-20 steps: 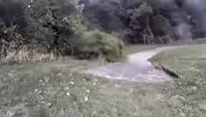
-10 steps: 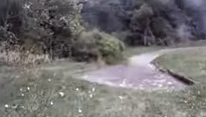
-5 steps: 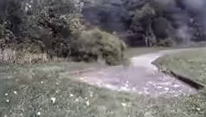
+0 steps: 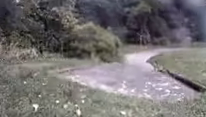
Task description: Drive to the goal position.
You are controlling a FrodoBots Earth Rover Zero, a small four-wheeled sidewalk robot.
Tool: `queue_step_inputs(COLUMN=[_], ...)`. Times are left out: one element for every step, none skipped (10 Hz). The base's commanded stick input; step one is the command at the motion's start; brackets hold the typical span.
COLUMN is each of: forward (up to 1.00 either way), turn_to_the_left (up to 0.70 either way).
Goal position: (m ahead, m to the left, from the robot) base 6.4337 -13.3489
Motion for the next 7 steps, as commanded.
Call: queue_step_inputs(forward=[0.50, 0.50, 0.50, 0.50, 0.50, 0.50, 0.50], turn_to_the_left=[-0.50, -0.23, -0.08, 0.00, 0.00, 0.00, 0.00])
